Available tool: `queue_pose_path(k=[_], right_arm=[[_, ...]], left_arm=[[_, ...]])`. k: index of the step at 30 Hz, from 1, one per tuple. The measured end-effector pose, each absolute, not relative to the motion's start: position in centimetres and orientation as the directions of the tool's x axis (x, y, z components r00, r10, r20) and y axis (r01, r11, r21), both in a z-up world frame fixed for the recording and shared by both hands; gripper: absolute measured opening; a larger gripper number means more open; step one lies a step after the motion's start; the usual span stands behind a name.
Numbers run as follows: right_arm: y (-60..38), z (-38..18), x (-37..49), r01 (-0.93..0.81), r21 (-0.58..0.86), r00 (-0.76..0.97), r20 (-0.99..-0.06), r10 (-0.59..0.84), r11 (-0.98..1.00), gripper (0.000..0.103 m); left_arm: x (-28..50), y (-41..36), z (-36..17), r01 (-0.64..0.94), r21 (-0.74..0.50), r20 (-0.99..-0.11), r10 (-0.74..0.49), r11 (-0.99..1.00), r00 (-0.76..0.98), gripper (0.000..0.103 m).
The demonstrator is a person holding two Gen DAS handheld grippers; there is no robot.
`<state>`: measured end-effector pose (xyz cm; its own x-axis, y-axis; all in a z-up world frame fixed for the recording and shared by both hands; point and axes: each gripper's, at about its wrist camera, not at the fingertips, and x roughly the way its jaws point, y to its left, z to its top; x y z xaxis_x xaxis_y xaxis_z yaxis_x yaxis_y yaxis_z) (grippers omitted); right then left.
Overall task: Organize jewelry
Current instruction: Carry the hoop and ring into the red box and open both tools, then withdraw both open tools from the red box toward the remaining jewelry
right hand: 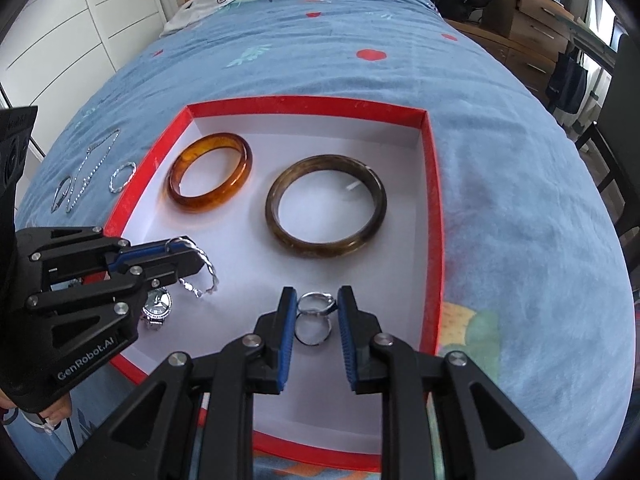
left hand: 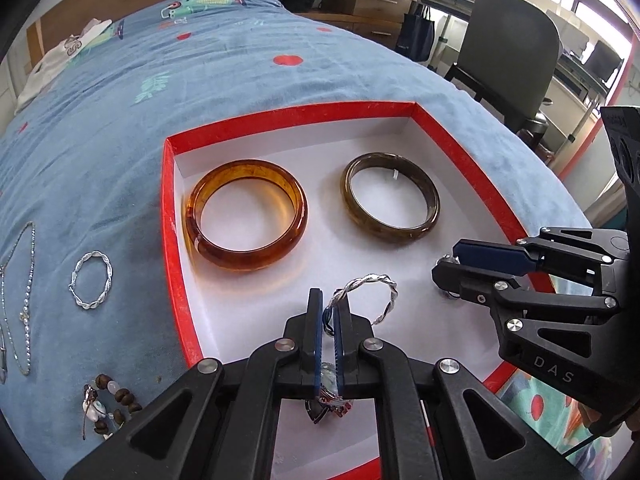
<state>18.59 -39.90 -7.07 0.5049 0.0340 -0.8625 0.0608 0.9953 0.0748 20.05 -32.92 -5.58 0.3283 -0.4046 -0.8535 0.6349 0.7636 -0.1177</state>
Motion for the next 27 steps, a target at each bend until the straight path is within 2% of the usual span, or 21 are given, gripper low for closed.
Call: queue_pose_path(k=[4,10,13,15,22,27], right_arm=[[-39.7,-7.0,18.7,0.060,0.068,0.495,-0.868,0.030,0.996,0.021],[-39.8,-6.7,18.2,0.073,0.071,0.500,-0.866,0.025,0.995,0.021],[-40.1,-6.5,17.7,0.086,0.074,0.501,-0.865,0.021,0.994,0.021],[-40.3,-6.3,17.4,0.094,0.075,0.504,-0.864,0.018,0.993,0.021],[-40.5,-4.5,15.7,0.122,0.084,0.536,-0.844,0.006,0.989,0.021],[-40.0,-2.1,14.1,0.145,0.088,0.571,-0.821,-0.010,0.986,0.021]], left_arm=[[20.1,-33.1,-5.6,0.637,-0.118,-0.859,-0.400,0.762,0.320,0.008],[19.8,-33.0,-5.3,0.635,-0.132,-0.860,-0.407,0.761,0.308,0.016],[19.5,-32.9,-5.0,0.631,-0.137,-0.856,-0.412,0.763,0.312,0.024],[19.3,-32.7,-4.7,0.622,-0.126,-0.855,-0.403,0.773,0.328,0.045],[18.3,-31.4,-2.4,0.610,-0.132,-0.829,-0.424,0.781,0.364,0.047],[16.6,-29.7,0.1,0.606,-0.119,-0.803,-0.435,0.786,0.407,0.058]])
